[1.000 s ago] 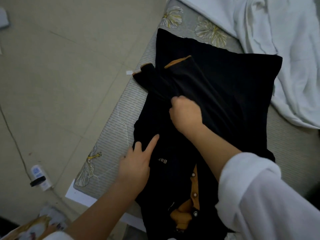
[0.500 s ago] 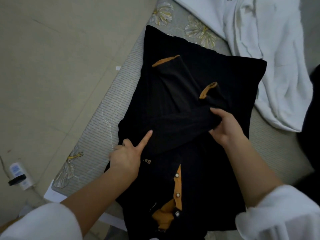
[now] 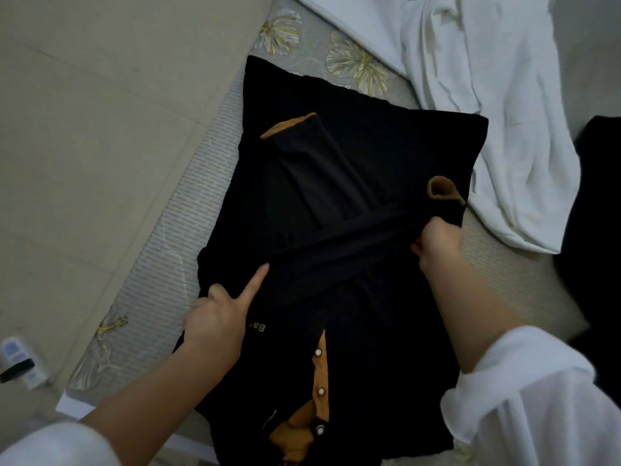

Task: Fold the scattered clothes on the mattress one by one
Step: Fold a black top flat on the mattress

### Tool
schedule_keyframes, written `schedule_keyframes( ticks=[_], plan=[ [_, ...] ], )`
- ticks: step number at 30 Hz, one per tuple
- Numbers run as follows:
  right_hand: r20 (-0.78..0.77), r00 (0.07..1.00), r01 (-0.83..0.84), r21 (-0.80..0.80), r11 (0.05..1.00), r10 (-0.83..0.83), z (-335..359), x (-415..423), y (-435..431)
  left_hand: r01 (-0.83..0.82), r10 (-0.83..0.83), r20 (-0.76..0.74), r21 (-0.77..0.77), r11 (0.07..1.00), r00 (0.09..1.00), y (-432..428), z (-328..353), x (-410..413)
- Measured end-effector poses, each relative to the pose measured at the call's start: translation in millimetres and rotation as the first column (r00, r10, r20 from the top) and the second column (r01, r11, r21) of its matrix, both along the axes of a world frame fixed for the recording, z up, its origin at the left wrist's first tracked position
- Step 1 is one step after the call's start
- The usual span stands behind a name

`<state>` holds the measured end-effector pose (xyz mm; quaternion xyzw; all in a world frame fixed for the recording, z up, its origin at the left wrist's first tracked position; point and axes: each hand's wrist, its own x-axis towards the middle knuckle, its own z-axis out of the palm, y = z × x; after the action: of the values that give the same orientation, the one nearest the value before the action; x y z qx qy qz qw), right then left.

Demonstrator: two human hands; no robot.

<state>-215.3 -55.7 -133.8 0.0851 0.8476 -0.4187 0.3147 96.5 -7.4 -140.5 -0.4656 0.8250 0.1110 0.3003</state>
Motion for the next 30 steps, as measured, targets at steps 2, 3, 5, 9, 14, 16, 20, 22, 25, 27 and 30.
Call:
schedule_keyframes(
  ticks=[2,3,5,9,14,16,20,22,25,27,30],
  plan=[
    [-0.227,0.964,-0.119,0.086,0.989,0.136,-1,-6,5,0.027,-0.027,0.006,-0.006,1.0,1.0,0,-1,1],
    [-0.329,0.919,-0.193,0.098,0.976,0.215,2,-9,3,0.042,-0.042,0.013,-0.005,0.999,0.999,0,-2,1],
    [-0.416,0.846,-0.324,0.099,0.941,0.335,6,-12,-2,0.058,-0.058,0.032,0.008,0.998,0.998,0,-3,0],
    [-0.41,0.681,-0.568,0.227,0.791,0.607,4,-13,-5,0.059,-0.06,0.064,0.016,0.998,0.996,-2,-3,-4],
    [-0.459,0.597,-0.635,0.231,0.737,0.658,7,-29,-18,0.052,-0.057,0.122,0.036,0.998,0.991,-3,2,-5],
    [-0.52,0.693,-0.557,0.054,0.829,0.5,22,-40,-30,0.021,-0.029,0.144,0.057,0.998,0.989,-3,6,-5],
    [-0.45,0.871,-0.321,-0.217,0.922,0.197,47,-75,-44,-0.062,0.04,0.164,0.127,0.99,0.986,-4,18,-9],
    [-0.402,0.885,-0.294,-0.093,0.951,0.234,45,-85,-36,-0.075,0.048,0.169,0.156,0.985,0.985,-4,20,-10],
    [-0.194,0.931,-0.292,0.12,0.949,0.31,20,-90,-13,-0.11,0.092,0.092,0.217,0.97,0.992,-5,24,-11],
    [-0.17,0.902,-0.364,0.2,0.91,0.398,7,-87,-1,-0.141,0.141,0.025,0.335,0.931,0.99,-11,33,-10],
    [-0.254,0.838,-0.446,0.191,0.874,0.483,5,-77,0,-0.217,0.262,-0.102,0.323,0.921,0.96,-27,40,-9]
  ],
)
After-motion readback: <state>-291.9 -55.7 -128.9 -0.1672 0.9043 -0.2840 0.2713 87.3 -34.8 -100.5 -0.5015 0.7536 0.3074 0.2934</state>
